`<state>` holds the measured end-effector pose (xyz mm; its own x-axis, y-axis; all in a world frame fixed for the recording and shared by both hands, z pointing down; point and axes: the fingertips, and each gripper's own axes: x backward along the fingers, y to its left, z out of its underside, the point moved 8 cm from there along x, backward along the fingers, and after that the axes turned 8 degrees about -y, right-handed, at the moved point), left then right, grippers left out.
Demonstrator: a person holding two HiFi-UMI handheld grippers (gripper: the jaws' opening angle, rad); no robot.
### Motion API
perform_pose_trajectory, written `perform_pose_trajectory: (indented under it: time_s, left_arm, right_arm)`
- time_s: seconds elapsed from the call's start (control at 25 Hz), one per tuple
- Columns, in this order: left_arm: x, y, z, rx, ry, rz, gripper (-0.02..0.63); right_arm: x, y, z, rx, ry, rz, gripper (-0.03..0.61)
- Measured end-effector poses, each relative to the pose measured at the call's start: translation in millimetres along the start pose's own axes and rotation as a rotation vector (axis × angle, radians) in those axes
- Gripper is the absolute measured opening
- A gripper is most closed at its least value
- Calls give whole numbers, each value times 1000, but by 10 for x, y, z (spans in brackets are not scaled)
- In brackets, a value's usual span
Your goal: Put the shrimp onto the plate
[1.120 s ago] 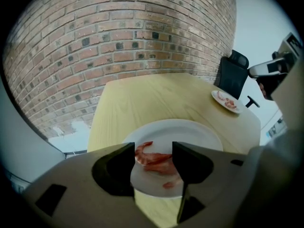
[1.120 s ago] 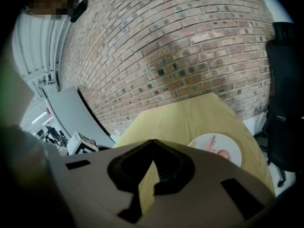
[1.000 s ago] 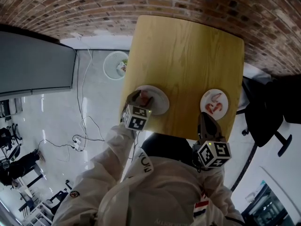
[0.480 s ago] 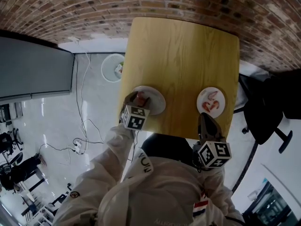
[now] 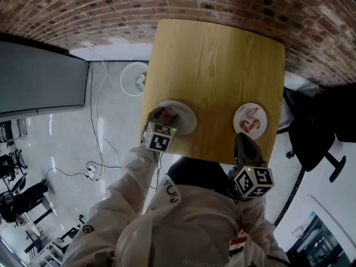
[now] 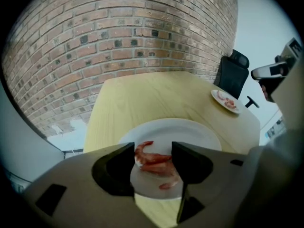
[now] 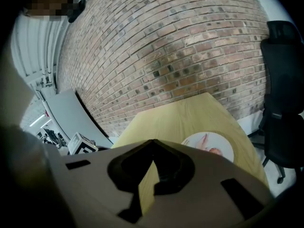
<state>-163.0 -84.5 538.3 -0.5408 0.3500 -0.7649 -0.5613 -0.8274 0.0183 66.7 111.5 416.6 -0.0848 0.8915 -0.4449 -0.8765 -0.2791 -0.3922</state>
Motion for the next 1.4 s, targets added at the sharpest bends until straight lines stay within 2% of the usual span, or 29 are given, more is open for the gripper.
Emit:
perform_pose_trajectory:
  time_s: [0.44, 0.6, 0.92, 1.16, 1.4]
  left_arm:
    - [17, -7, -49, 16, -30, -12, 242]
    - [32, -22, -124, -11, -53, -38, 161]
    - [-7, -64, -114, -32, -16, -58, 163]
    - [95, -68, -184, -200, -7, -21, 164]
    - [137, -2, -203, -556, 30, 128, 164]
  right_arm:
    - [25, -40, -1, -11, -5, 10, 23]
    - [53, -53, 6, -19, -11, 16, 23]
    - [131, -161, -2, -29, -18, 30, 23]
    - [104, -127, -14, -34, -22, 22, 23]
    - [102, -129, 31, -40, -17, 26, 23]
